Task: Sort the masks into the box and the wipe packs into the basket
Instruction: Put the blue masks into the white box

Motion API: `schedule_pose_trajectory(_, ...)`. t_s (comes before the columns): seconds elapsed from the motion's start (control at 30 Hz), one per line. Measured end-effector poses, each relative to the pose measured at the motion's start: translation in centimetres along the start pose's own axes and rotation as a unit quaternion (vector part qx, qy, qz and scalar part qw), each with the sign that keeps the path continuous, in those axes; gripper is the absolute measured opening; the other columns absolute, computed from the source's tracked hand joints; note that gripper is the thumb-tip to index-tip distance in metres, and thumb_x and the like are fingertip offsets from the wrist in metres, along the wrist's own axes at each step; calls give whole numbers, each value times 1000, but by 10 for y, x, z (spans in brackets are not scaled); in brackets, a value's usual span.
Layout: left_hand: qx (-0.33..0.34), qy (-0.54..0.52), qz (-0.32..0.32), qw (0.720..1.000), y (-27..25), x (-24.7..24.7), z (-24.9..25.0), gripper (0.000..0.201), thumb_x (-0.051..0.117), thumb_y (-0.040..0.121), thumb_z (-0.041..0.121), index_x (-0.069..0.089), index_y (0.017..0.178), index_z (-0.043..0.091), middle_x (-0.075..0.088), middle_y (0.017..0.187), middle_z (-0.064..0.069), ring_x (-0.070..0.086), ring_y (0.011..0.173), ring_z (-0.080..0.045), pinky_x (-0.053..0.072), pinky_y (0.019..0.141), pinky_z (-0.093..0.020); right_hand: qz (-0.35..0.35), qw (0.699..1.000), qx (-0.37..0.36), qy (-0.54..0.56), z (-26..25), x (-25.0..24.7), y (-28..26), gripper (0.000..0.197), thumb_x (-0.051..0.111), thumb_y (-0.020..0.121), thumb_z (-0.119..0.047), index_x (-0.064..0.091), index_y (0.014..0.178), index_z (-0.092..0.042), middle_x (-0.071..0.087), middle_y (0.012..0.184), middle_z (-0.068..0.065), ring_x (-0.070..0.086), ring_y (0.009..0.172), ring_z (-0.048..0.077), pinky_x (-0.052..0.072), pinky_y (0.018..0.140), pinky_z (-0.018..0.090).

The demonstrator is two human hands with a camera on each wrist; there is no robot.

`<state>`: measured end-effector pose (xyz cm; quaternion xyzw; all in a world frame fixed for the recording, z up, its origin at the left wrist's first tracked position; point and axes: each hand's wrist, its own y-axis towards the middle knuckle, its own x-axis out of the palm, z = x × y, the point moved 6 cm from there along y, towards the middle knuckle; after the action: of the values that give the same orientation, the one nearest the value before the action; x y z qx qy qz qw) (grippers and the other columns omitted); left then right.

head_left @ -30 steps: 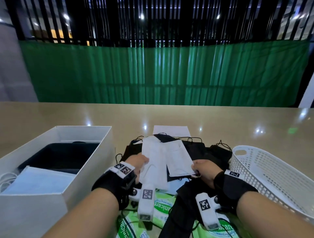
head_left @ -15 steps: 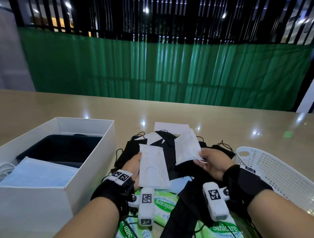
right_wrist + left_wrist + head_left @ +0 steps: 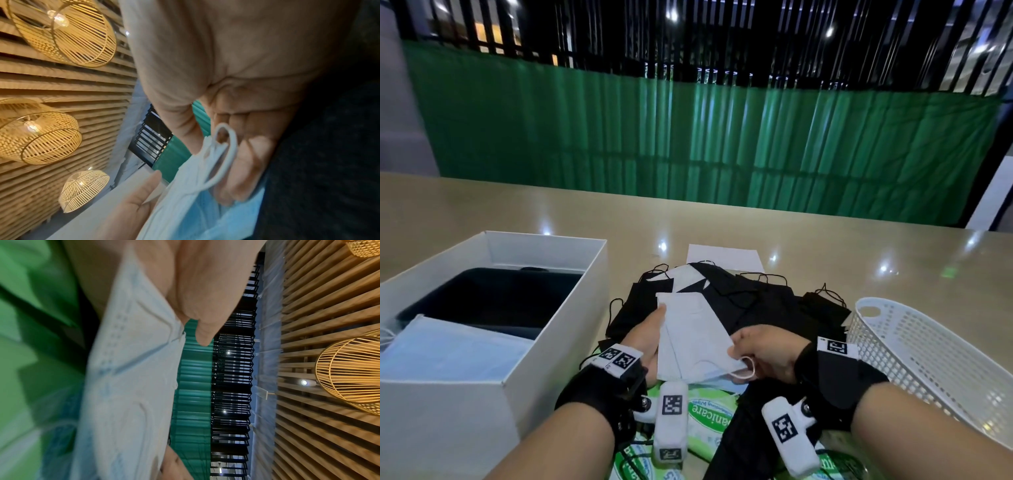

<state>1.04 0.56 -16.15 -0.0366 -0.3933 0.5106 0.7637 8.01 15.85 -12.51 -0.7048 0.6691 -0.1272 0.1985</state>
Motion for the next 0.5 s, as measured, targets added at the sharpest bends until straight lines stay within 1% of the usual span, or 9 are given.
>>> schedule_pose_trajectory(0.03, -7, 6, 0, 1000, 2, -1, -1, 47, 47, 96, 41, 57, 125, 5, 61, 122, -24, 59, 110, -37, 45, 95, -50, 1, 1000, -8, -11, -1, 1, 1, 15, 49, 93, 2, 51, 80, -5, 56, 72, 11, 62, 52, 17, 57, 57, 29)
schedule_pose_trajectory(0.07, -5, 19, 5, 1000, 2, -3, -1, 41, 49, 97, 32, 56, 124, 3, 62, 118, -25, 61, 106, -37, 47, 91, -50, 7, 1000, -19, -19, -4, 0, 1, 16, 52, 93, -1, 51, 78, -6, 54, 68, 9, 58, 50, 14, 56, 55, 27)
schedule_pose_trajectory(0.1, 3, 37, 5, 999, 4, -3, -1, 34, 48, 98, 24, 55, 122, 2, 63, 114, -26, 61, 102, -37, 48, 86, -49, 14, 999, -29, -26, -7, -1, 2, 18, 53, 93, -4, 51, 76, -6, 52, 66, 8, 55, 47, 12, 54, 51, 26)
schedule_pose_trajectory(0.13, 12, 55, 4, 998, 4, -3, 0, 28, 45, 99, 18, 53, 121, 3, 63, 112, -25, 61, 100, -38, 48, 84, -49, 23, 998, -38, -38, -9, -2, 3, 19, 54, 93, -6, 51, 74, -7, 50, 64, 8, 52, 45, 11, 51, 48, 24)
schedule_pose_trajectory(0.17, 18, 71, 3, 997, 5, -2, 0, 25, 42, 100, 14, 51, 121, 4, 62, 113, -25, 60, 102, -38, 47, 87, -51, 28, 997, -44, -57, -11, -3, 4, 21, 55, 93, -7, 51, 73, -7, 48, 61, 7, 49, 43, 11, 48, 46, 24)
schedule_pose_trajectory(0.27, 31, 96, 12, 995, 9, -4, 1, 25, 41, 100, 13, 49, 123, 5, 58, 123, -25, 56, 113, -41, 40, 100, -56, 4, 993, -43, -112, -10, 1, 5, 26, 57, 92, -7, 50, 67, -8, 50, 53, 5, 47, 42, 13, 44, 47, 22)
schedule_pose_trajectory(0.37, 28, 103, 20, 994, 16, -12, 1, 32, 47, 98, 15, 50, 126, -1, 59, 122, -27, 56, 114, -42, 38, 103, -57, -35, 989, -29, -139, -5, 9, 3, 29, 57, 92, -6, 51, 63, -10, 54, 50, 2, 50, 47, 11, 45, 47, 18)
schedule_pose_trajectory(0.43, 35, 112, 10, 993, 20, -14, 0, 34, 46, 97, 12, 49, 130, 2, 59, 123, -26, 57, 113, -41, 38, 102, -59, -37, 990, -24, -137, -4, 10, 4, 28, 58, 92, -7, 52, 65, -9, 54, 52, 2, 50, 48, 10, 45, 48, 18)
schedule_pose_trajectory(0.5, 53, 126, 6, 991, 21, -14, 2, 36, 46, 97, 7, 47, 133, 5, 58, 125, -25, 58, 112, -37, 39, 102, -57, -23, 990, -25, -134, -4, 9, 5, 22, 59, 92, -14, 53, 72, -9, 54, 60, 5, 51, 51, 12, 45, 50, 20)
